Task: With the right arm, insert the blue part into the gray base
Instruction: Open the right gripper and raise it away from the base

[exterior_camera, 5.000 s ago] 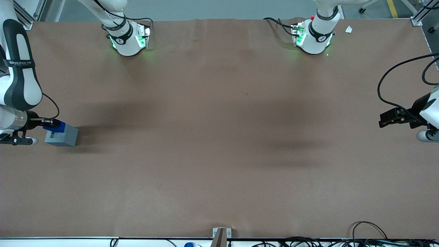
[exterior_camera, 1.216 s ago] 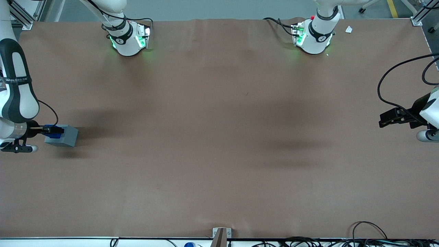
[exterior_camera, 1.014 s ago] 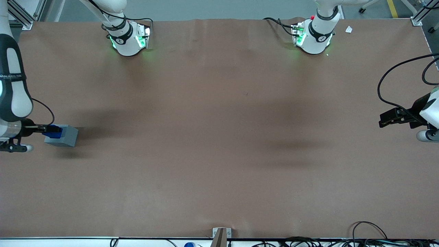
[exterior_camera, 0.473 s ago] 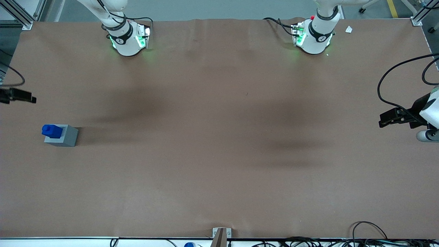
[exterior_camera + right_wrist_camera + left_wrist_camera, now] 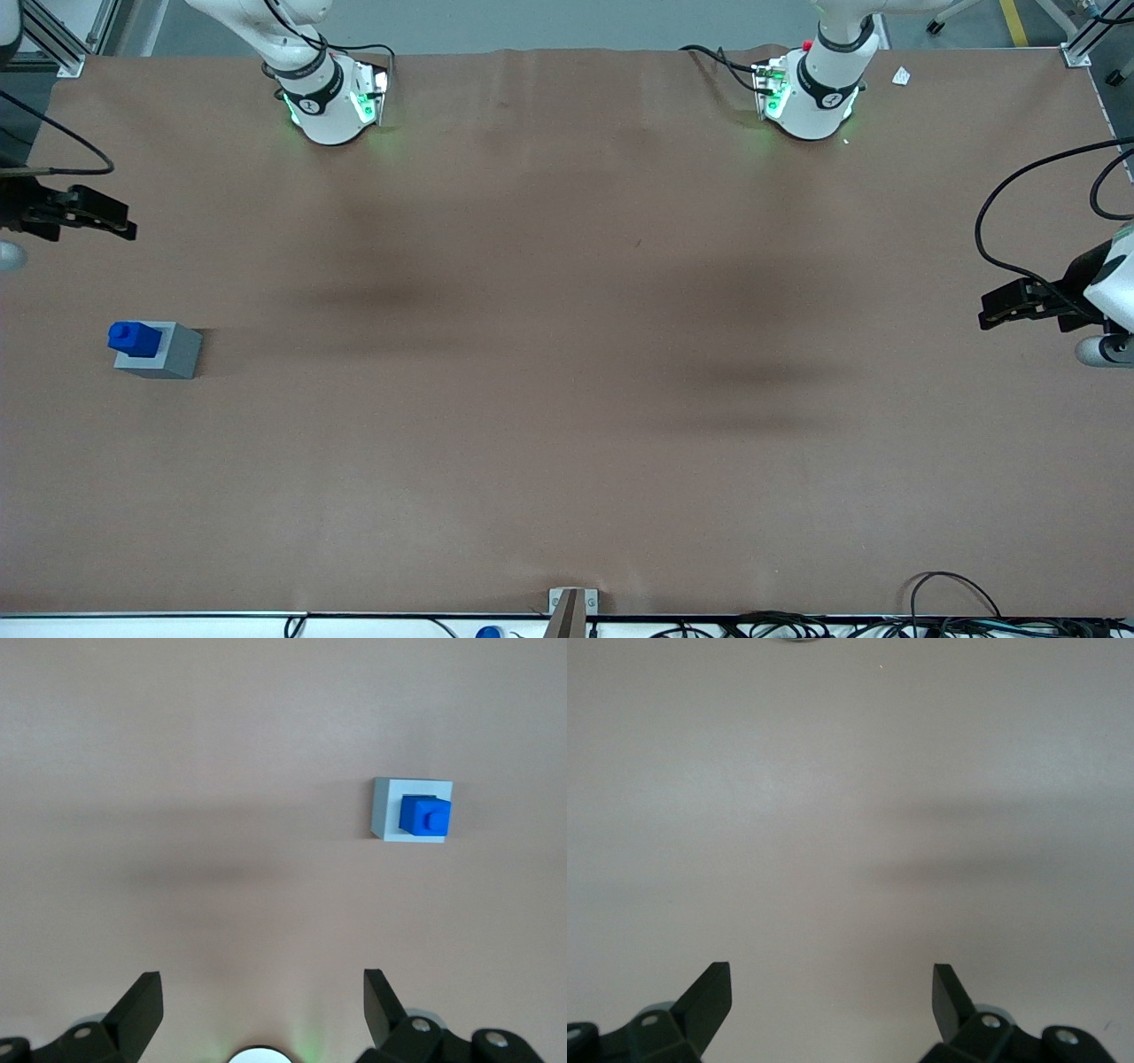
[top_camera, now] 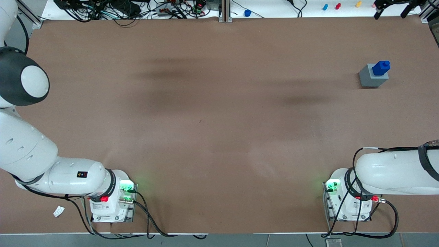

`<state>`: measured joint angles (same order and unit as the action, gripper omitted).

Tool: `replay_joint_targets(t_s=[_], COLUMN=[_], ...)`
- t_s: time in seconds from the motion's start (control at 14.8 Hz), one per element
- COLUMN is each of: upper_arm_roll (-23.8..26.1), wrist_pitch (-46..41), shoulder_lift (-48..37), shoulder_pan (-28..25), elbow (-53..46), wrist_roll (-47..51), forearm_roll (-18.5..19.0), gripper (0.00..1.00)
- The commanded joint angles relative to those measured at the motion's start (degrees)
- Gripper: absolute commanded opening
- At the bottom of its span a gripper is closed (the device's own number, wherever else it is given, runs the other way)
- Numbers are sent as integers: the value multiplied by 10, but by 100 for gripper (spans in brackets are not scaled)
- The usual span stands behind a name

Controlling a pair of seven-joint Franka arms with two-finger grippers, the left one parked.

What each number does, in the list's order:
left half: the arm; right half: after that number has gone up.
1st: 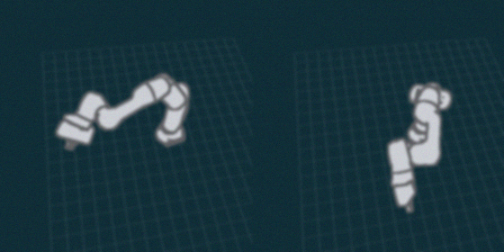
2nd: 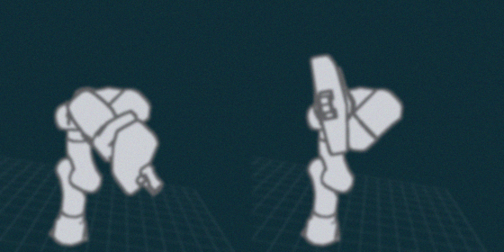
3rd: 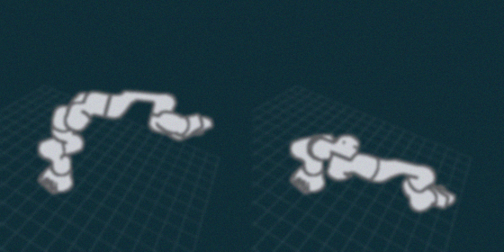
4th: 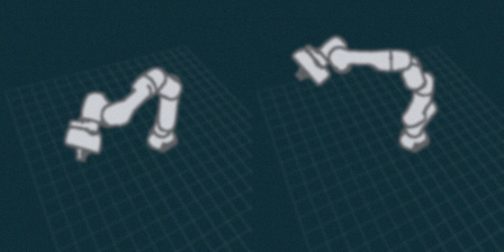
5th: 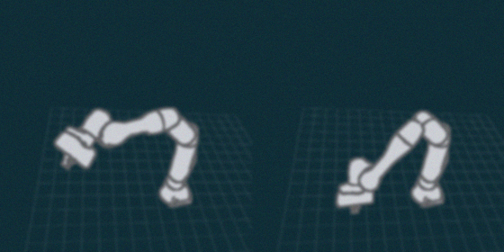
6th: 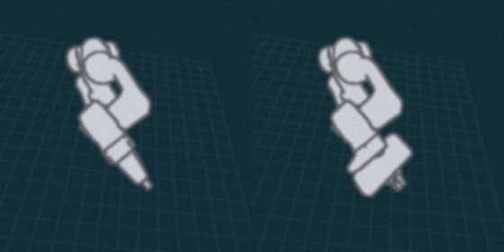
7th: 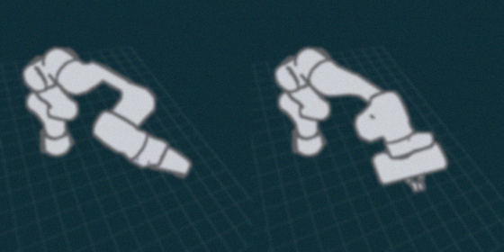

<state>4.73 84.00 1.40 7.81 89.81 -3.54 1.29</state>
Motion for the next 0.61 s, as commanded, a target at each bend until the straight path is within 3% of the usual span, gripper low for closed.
replay_joint_targets(t_s=[0.0,0.54], upper_arm_roll=[-8,-7], wrist_pitch=[-1,-9], shoulder_lift=[3,6], shoulder_pan=[-4,-21], elbow=[-17,-46], wrist_roll=[9,35], forearm_roll=[6,6], gripper=[100,100])
